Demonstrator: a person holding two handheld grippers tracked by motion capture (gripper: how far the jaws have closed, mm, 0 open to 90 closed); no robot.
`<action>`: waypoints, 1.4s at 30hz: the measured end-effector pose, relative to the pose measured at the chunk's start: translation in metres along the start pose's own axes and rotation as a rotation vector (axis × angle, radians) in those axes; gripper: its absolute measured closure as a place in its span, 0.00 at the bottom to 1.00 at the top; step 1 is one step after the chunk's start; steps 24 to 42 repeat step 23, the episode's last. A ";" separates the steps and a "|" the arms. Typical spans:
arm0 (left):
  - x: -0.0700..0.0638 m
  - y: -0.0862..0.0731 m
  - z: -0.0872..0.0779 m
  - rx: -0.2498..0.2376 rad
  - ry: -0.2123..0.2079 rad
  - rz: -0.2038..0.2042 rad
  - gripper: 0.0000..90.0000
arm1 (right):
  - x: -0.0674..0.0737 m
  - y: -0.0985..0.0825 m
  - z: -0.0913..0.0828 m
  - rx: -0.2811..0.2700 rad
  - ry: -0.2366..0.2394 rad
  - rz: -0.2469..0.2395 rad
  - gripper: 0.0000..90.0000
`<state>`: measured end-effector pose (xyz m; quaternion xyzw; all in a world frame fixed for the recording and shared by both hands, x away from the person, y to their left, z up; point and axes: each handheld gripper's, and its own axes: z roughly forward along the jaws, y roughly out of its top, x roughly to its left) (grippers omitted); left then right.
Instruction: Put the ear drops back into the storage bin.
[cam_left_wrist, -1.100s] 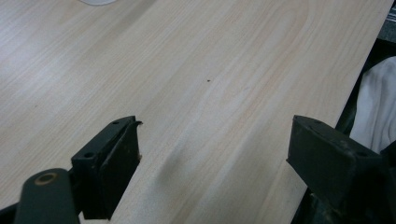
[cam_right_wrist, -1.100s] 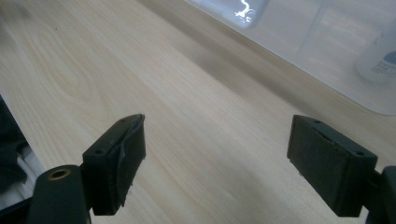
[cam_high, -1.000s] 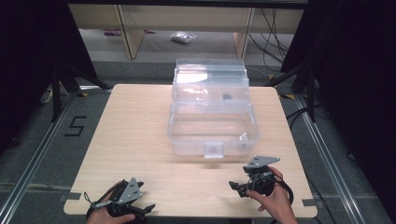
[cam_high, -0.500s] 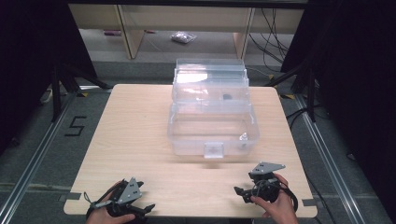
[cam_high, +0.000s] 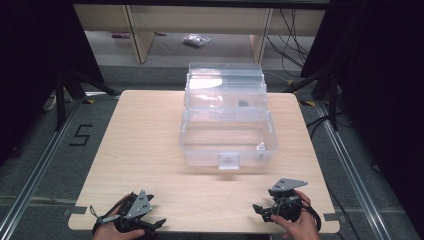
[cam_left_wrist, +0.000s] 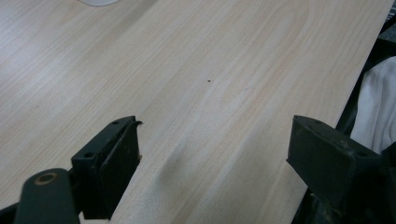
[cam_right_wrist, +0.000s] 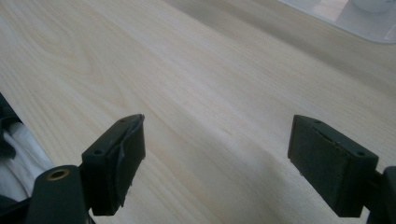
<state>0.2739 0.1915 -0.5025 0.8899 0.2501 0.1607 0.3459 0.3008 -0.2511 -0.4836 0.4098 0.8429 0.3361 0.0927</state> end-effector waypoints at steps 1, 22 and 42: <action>0.000 0.000 -0.001 0.001 -0.002 0.002 0.18 | -0.001 -0.001 -0.001 0.005 -0.003 -0.017 0.22; 0.001 0.001 0.000 0.007 -0.003 0.020 0.18 | 0.003 -0.007 -0.001 0.026 0.003 -0.017 0.22; 0.001 0.001 0.000 0.007 -0.003 0.021 0.18 | 0.003 -0.007 -0.001 0.027 0.004 -0.018 0.22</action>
